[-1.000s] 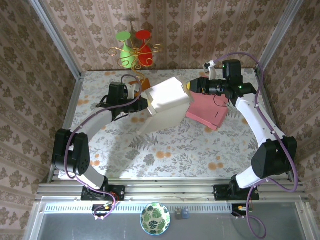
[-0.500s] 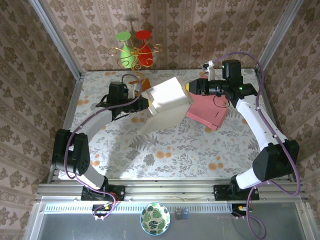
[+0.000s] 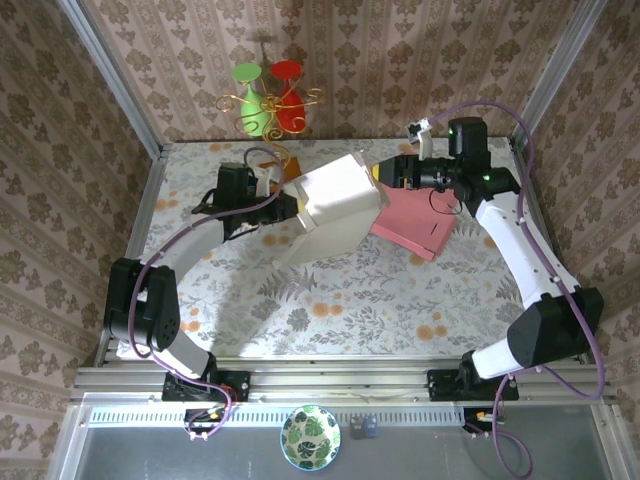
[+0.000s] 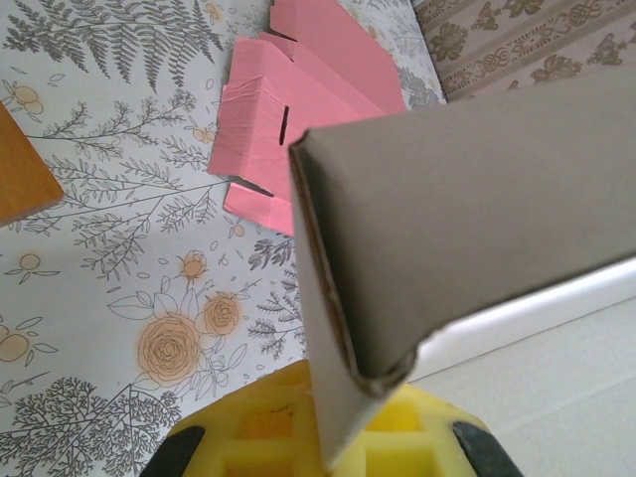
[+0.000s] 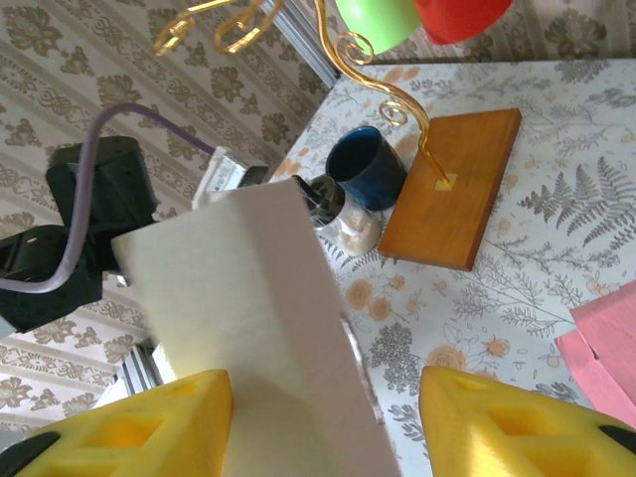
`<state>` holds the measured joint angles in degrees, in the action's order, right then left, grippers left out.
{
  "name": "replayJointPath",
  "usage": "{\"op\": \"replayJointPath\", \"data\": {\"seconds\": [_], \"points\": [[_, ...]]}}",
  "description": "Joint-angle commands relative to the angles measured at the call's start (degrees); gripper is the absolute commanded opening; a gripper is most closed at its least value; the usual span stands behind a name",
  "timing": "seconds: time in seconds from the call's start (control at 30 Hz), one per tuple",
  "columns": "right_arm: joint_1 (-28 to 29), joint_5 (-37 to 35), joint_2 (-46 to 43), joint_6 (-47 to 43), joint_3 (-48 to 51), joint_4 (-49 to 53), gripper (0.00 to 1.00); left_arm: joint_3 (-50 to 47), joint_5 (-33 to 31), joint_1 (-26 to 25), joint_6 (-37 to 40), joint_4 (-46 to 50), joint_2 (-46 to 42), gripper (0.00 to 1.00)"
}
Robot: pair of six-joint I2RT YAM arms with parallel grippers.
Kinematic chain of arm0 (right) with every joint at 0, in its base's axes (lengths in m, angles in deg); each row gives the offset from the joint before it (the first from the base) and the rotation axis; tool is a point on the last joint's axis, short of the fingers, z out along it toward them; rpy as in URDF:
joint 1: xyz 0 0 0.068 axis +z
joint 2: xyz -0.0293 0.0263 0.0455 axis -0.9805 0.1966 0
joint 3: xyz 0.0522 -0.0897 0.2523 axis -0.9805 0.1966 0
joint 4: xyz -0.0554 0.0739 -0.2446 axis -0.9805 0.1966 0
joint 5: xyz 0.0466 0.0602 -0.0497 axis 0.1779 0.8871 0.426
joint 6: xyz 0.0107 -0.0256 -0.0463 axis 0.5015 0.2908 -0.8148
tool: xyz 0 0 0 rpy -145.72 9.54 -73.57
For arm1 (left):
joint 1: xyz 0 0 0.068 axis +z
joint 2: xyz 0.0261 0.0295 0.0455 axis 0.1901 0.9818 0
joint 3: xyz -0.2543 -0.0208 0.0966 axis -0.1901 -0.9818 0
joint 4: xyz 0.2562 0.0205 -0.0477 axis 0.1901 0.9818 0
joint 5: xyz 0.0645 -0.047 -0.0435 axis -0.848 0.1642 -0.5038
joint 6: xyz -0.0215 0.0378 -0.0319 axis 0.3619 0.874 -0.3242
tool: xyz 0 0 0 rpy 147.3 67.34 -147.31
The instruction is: Fold the paper box
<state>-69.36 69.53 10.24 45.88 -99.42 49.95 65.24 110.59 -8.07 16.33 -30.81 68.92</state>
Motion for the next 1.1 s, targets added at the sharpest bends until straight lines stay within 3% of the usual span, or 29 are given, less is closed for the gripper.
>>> {"op": "replayJointPath", "data": {"seconds": [0.0, 0.57, 1.07], "points": [[-1.2, 0.8, -3.0, 1.2, 1.5, -0.8, 0.55, 1.1, 2.4, 0.2, -0.8, -1.5, 0.8, 0.00], [-0.8, 5.4, -0.8, 2.3, 0.8, -2.5, 0.57, 1.3, 3.5, 0.2, -1.0, -1.2, 1.3, 0.00], [1.2, 0.6, 3.9, -1.5, -2.4, 0.0, 0.54, 2.2, 3.5, -0.3, -0.3, -0.4, 1.1, 0.00]]}}
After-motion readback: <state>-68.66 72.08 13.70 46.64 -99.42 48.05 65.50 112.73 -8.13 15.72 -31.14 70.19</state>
